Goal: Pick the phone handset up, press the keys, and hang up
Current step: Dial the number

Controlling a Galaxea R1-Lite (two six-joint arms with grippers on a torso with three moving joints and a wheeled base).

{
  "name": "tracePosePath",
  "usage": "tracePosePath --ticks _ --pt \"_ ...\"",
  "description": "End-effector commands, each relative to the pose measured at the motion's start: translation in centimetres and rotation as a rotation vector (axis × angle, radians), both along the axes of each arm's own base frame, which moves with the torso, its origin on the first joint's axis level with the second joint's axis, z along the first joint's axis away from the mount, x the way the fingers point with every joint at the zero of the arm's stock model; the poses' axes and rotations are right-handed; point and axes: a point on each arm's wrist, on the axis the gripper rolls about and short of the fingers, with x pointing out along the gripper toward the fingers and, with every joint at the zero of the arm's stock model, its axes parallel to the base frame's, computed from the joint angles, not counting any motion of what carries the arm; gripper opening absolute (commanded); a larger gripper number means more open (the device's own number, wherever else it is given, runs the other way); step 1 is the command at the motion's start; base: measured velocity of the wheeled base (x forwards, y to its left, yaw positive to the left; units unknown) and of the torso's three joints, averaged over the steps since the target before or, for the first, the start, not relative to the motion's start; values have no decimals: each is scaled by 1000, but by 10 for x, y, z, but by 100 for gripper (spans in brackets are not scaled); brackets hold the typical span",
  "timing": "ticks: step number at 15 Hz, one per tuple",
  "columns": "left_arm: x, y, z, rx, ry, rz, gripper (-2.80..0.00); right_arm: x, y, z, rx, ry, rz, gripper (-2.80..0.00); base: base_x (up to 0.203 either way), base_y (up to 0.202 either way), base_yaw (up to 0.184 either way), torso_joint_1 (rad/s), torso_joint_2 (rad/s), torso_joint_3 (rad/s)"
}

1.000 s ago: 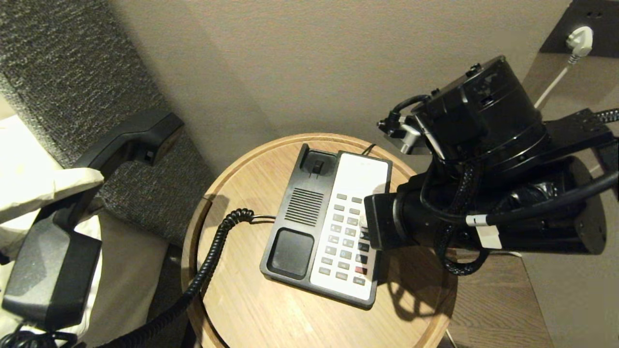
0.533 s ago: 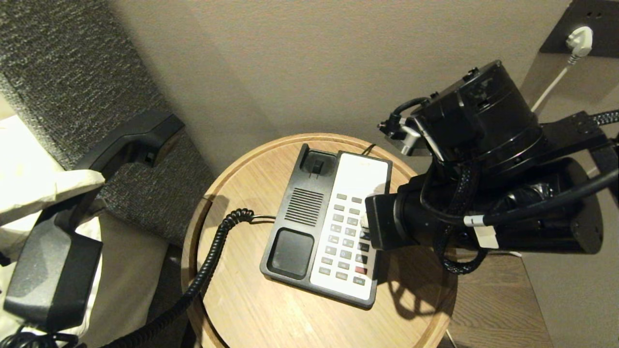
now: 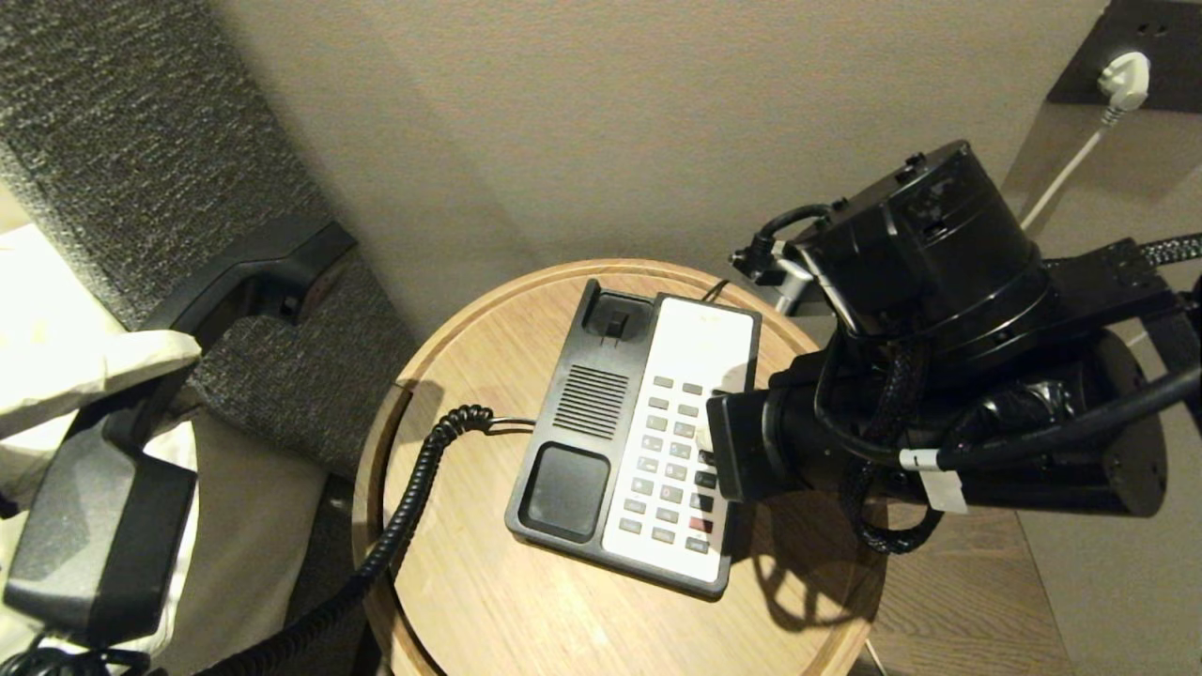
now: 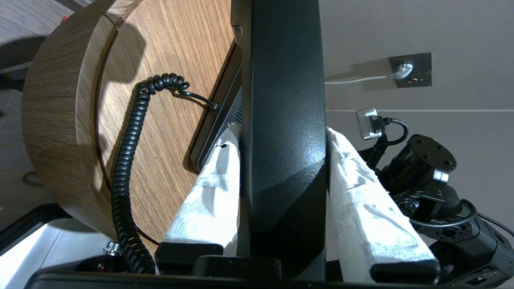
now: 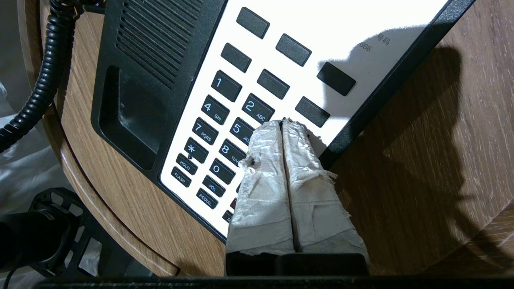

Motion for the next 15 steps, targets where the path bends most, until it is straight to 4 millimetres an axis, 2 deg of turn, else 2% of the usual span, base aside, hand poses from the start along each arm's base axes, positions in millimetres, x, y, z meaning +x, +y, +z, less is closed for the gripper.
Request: tracePosePath --ticks 1,8,15 --pt "0 0 -1 -3 7 -1 -280 0 0 -1 -4 2 -3 -280 0 0 0 0 0 0" --pt "0 0 -1 -4 6 -1 -280 -8 -10 17 51 -26 3 -280 0 0 0 0 0 0" --pt "0 0 -2 -2 11 -4 -280 -12 -10 12 39 -2 17 -280 0 0 0 0 0 0"
